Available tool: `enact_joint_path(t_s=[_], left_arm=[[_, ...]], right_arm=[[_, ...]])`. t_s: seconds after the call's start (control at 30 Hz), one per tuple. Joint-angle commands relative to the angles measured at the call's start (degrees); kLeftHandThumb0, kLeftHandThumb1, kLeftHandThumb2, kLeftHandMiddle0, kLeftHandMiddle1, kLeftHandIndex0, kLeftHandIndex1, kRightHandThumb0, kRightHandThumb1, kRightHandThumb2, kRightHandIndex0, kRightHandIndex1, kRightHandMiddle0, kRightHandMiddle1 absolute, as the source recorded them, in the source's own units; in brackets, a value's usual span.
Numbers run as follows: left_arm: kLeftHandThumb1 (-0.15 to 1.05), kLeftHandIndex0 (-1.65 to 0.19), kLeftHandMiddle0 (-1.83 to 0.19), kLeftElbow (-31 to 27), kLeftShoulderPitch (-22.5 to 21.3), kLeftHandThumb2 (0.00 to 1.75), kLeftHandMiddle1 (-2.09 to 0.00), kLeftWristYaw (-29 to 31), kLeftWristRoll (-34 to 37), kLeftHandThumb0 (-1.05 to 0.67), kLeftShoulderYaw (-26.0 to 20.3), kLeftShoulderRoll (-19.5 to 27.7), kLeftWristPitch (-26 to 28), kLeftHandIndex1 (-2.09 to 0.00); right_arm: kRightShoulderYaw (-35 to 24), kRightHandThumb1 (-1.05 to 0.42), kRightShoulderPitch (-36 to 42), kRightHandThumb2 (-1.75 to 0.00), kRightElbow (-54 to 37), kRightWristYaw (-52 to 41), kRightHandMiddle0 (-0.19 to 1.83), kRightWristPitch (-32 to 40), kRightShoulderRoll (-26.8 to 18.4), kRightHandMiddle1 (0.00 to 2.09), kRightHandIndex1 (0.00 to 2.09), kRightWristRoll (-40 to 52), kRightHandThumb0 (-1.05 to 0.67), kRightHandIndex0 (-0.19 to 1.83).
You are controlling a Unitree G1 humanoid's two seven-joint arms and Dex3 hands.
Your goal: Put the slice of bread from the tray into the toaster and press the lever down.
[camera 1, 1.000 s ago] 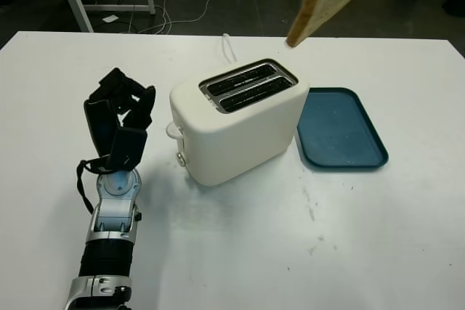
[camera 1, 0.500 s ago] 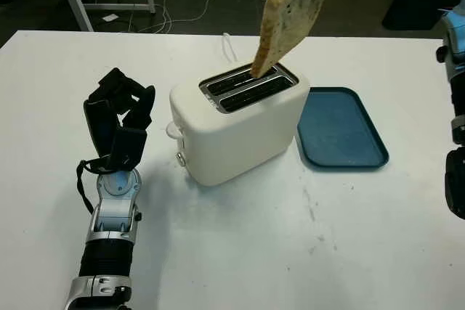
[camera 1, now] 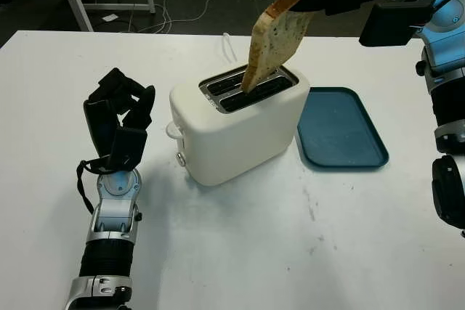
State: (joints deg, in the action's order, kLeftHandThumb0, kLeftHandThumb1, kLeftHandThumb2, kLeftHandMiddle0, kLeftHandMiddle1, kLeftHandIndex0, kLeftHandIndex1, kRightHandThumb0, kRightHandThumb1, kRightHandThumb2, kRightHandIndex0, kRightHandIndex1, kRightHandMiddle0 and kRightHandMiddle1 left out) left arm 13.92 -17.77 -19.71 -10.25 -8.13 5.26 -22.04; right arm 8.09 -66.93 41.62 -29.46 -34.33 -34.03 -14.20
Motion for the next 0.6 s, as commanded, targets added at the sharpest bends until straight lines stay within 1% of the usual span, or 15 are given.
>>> enact_joint_path(t_s=[0.0,0.23,0.43,0.57], left_arm=[[0.92,-0.86,-1.03,0.2,0.1,0.36,-1.72,-0.5,-0.9,-1.01,0.3,0.0,-0.3,-1.58],[0.92,-0.87,-1.04,0.1,0.1,0.35,-1.7,-0.6,-0.5,-1.02,0.4,-0.3,-0.2,-1.56],[0.92,-0.86,-1.02,-0.1,0.3,0.35,-1.7,-0.2,-0.3,-1.01,0.4,-0.2,-0.3,-1.55],[0.92,-0.86,-1.02,-0.3,0.4,0.35,-1.71,-0.4,-0.5,-1.02,0.4,-0.3,0.0,-1.55]], right_arm=[[-0.3,-0.92,0.3,-0.38,-0.2,-0.2,0.76,-0.1,0.3,1.75,1.75,0.8,-0.39,1.06],[0.2,-0.92,0.7,-0.41,-1.3,0.3,0.73,-0.3,0.5,1.75,1.75,-0.1,-0.41,1.05],[0.3,-0.92,0.7,-0.43,-2.4,-0.5,0.72,1.2,1.0,1.75,1.75,0.2,-0.44,1.03],[0.4,-0.92,0.8,-0.43,-2.6,-0.4,0.72,0.4,1.1,1.75,1.75,0.1,-0.43,1.04]])
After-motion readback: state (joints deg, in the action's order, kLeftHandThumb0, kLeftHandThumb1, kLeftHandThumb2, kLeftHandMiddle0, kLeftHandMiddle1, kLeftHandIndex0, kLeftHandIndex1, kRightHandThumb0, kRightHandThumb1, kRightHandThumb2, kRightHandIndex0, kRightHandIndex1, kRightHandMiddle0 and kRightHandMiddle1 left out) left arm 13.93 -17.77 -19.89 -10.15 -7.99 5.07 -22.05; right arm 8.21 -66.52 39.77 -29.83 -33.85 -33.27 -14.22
